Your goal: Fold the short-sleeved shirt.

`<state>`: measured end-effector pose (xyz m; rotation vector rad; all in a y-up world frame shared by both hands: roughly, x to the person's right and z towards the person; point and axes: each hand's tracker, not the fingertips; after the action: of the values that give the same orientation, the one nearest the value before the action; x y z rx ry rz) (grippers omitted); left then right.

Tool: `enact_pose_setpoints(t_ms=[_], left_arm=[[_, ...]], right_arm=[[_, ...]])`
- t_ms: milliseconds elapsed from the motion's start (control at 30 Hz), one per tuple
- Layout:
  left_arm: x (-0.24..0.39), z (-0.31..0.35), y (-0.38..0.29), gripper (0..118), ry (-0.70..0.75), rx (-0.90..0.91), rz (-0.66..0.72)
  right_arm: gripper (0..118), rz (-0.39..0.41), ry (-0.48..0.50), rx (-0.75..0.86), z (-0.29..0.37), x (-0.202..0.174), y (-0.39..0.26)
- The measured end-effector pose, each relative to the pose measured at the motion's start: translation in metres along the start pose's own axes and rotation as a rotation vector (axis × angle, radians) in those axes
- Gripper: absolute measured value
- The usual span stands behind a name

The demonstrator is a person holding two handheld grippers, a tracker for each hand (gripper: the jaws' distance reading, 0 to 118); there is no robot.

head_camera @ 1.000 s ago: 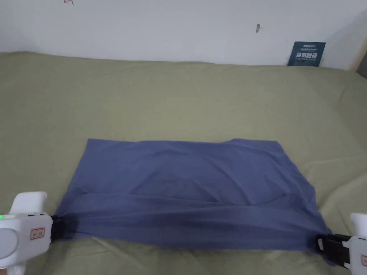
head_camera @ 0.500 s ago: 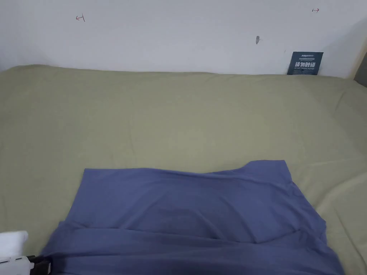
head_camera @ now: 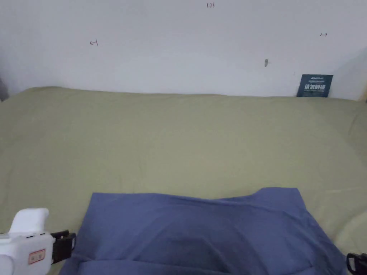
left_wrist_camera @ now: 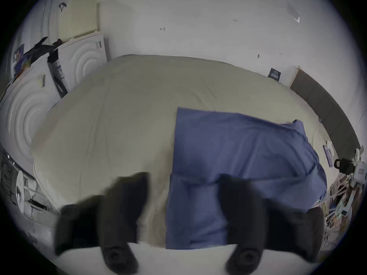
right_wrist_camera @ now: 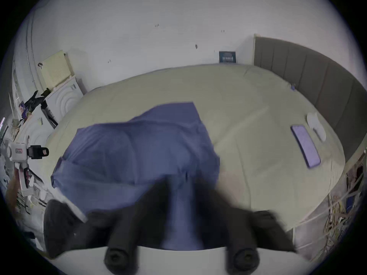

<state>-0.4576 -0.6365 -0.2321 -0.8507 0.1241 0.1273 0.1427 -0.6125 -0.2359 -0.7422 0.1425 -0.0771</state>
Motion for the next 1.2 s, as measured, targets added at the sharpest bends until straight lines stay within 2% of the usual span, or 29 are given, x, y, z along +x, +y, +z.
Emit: enact_pose_setpoints(t_ms=[133, 300, 333, 367, 400, 433, 467, 500, 667, 733, 767, 800, 833, 867, 967, 1000, 1067, 1100, 1133, 1167, 1200], left_arm=[[0.010, -0.053, 0.036, 0, -0.003, -0.038, -0.002], [0.018, -0.121, 0.079, 1, 0.024, -0.087, -0.041], [0.016, -0.136, 0.086, 8, 0.027, -0.106, -0.047], [0.014, -0.149, 0.090, 21, 0.046, -0.114, -0.035], [0.013, -0.160, 0.093, 40, 0.056, -0.126, -0.035], [0.013, -0.171, 0.097, 75, 0.063, -0.130, -0.032], [0.013, -0.180, 0.099, 97, 0.089, -0.137, -0.034], [0.012, -0.187, 0.100, 105, 0.100, -0.131, -0.035], [0.013, -0.203, 0.096, 104, 0.111, -0.150, -0.031], [0.014, -0.196, 0.099, 98, 0.104, -0.157, -0.035], [0.014, -0.193, 0.099, 87, 0.102, -0.155, -0.033], [0.015, -0.190, 0.099, 68, 0.091, -0.151, -0.036], [0.018, -0.183, 0.098, 31, 0.072, -0.143, -0.041], [0.020, -0.181, 0.098, 2, 0.059, -0.133, -0.052], [0.036, -0.174, 0.096, 2, 0.083, -0.136, -0.091], [0.037, -0.174, 0.096, 2, 0.083, -0.141, -0.091], [0.035, -0.172, 0.097, 2, 0.078, -0.145, -0.076], [0.034, -0.172, 0.097, 2, 0.074, -0.147, -0.064], [0.034, -0.170, 0.098, 2, 0.069, -0.149, -0.060], [0.033, -0.169, 0.098, 2, 0.065, -0.150, -0.057], [0.034, -0.169, 0.098, 2, 0.062, -0.151, -0.057]], right_arm=[[0, -0.032, 0.022, -0.017, -0.033, 0.000, 0.023], [0, -0.012, 0.004, -0.051, -0.071, 0.008, 0.035], [0, -0.013, 0.010, -0.064, -0.078, 0.011, 0.037], [0, -0.006, -0.001, -0.074, -0.082, 0.010, 0.037], [0, 0.001, -0.008, -0.076, -0.087, 0.012, 0.038], [0, 0.005, -0.014, -0.080, -0.091, 0.015, 0.038], [0, 0.007, -0.023, -0.084, -0.094, 0.018, 0.039], [0, 0.003, -0.025, -0.084, -0.097, 0.019, 0.038], [0, 0.004, -0.033, -0.109, -0.106, 0.025, 0.038], [0, -0.009, -0.029, -0.115, -0.109, 0.028, 0.040], [0, -0.010, -0.028, -0.114, -0.110, 0.029, 0.040], [0, -0.012, -0.026, -0.114, -0.105, 0.024, 0.038], [0, -0.010, -0.026, -0.118, -0.105, 0.024, 0.038], [0, -0.001, -0.021, -0.122, -0.105, 0.024, 0.038], [0, 0.020, -0.018, -0.129, -0.129, 0.035, 0.049], [8, 0.024, -0.013, -0.133, -0.133, 0.035, 0.051], [34, 0.035, -0.021, -0.159, -0.171, 0.028, 0.083], [34, 0.039, -0.030, -0.203, -0.183, 0.028, 0.086], [87, 0.030, -0.038, -0.254, -0.198, 0.029, 0.088], [118, 0.041, -0.080, -0.205, -0.203, 0.034, 0.090], [113, 0.034, -0.050, -0.242, -0.208, 0.037, 0.091]])
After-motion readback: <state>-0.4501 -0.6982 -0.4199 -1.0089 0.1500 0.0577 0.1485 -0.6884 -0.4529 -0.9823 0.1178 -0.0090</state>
